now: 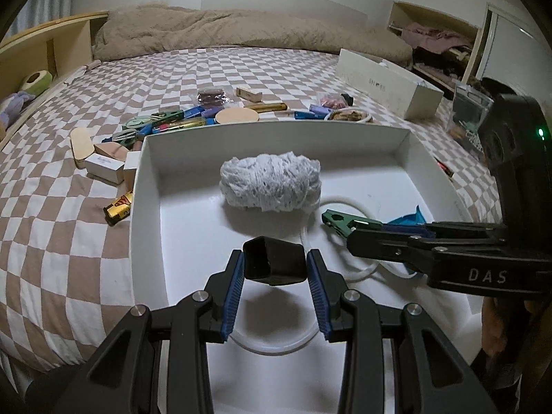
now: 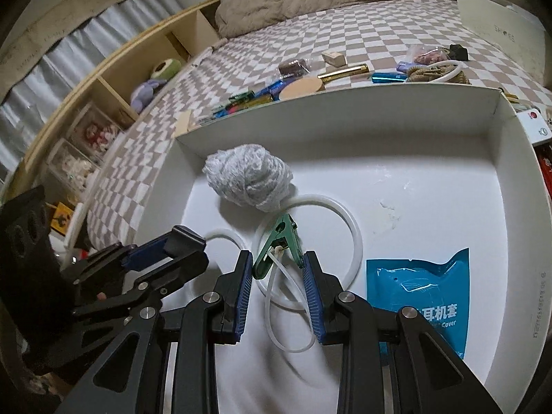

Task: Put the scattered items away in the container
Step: 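Carry the black block to the white tray with the left tool while the right tool carries the green clip, then open the right tool to drop the green clip while the left tool releases the black block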

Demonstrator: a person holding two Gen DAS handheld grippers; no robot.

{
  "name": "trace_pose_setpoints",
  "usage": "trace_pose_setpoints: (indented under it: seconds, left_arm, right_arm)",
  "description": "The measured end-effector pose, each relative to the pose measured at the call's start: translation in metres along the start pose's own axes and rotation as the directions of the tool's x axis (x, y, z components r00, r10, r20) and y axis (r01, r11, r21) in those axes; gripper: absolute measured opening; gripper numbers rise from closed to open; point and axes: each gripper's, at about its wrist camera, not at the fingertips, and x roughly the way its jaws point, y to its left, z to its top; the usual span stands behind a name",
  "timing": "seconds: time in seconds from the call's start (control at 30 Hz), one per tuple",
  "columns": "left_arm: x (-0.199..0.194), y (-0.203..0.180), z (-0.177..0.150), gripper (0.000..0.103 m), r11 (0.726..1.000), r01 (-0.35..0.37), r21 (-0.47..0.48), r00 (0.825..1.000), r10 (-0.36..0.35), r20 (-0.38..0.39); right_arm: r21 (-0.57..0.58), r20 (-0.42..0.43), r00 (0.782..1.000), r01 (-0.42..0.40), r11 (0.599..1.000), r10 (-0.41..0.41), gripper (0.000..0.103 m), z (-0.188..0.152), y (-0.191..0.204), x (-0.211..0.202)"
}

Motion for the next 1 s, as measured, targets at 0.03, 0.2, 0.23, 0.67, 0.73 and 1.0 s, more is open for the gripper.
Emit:
trace_pose_setpoints:
  seconds: [0.03,0.2,0.23,0.67,0.73,1.0]
  left_arm:
    - [0.0,0.0,0.0,0.037,1.0,0.0,0.002,1.0,0.0,-0.001]
    - [0.003,-0.003,-0.002,0.037,1.0,-0.002,0.016,1.0,0.002,-0.014]
    - [0.004,-0.004,-0.003,0.037,1.0,-0.002,0.018,1.0,0.002,-0.018]
    - [0.012,-0.003,-0.006,0.037,1.0,-0.006,0.019,0.998,0.007,-0.059]
    - [0.014,-0.005,-0.007,0.037,1.0,-0.005,0.024,0.998,0.007,-0.066]
    - [0.018,-0.006,-0.008,0.037,1.0,0.013,0.019,0.996,-0.011,-0.086]
  right_arm:
    - [0.0,-0.003,1.0,0.005,1.0,-0.005,0.03,0.0,-0.001,0.001]
    - [-0.006,-0.02,0.999,0.031,1.0,-0.031,0.03,0.0,-0.001,0.006]
    - [-0.01,-0.022,0.999,0.036,0.999,-0.036,0.03,0.0,-0.001,0.006]
    - [-0.024,0.0,1.0,0.023,0.999,-0.023,0.07,-0.003,0.003,-0.013]
    - [-0.019,0.005,1.0,0.018,1.0,-0.018,0.07,-0.003,0.002,-0.016]
    - [-0.007,0.03,1.0,0.006,1.0,-0.006,0.07,-0.005,-0.003,-0.028]
